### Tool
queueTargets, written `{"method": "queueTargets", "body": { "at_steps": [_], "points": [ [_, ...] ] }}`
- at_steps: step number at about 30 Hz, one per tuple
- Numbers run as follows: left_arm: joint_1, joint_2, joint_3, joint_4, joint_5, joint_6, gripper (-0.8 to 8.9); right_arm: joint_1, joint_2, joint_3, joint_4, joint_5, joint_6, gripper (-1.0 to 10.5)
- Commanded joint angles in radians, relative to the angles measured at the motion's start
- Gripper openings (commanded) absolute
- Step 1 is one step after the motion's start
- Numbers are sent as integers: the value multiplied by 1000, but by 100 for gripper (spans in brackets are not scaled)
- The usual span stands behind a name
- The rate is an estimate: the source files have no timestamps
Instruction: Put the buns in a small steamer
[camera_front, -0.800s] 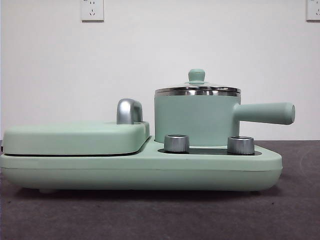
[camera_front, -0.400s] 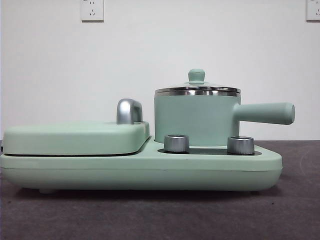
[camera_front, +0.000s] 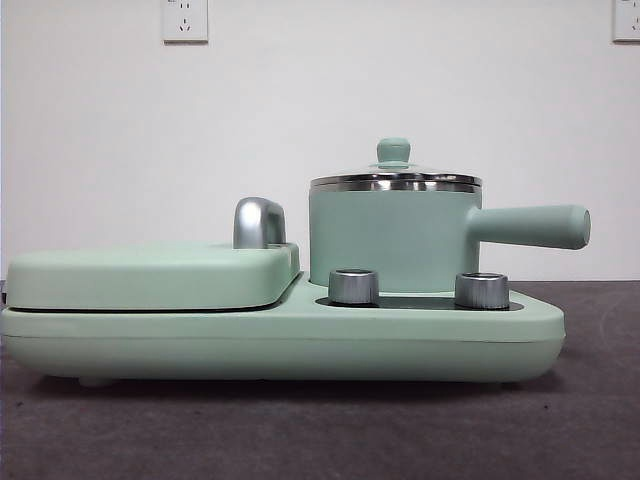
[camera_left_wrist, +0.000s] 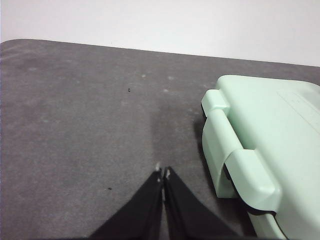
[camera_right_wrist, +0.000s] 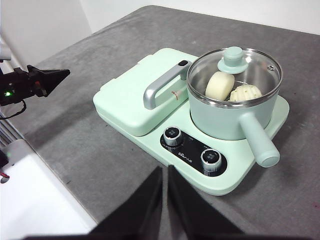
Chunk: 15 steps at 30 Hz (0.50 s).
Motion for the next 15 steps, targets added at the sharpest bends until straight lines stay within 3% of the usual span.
{"method": "queueTargets", "body": {
  "at_steps": [1, 12, 15],
  "points": [
    [2, -2, -19, -7, -2, 10, 7, 5, 0, 9, 10, 0, -5, 16],
    [2, -2, -19, -7, -2, 10, 7, 5, -1, 9, 14, 7, -18, 15],
    [2, -2, -19, -8, -2, 10, 7, -45, -8, 4, 20, 161, -92, 16]
  ]
}}
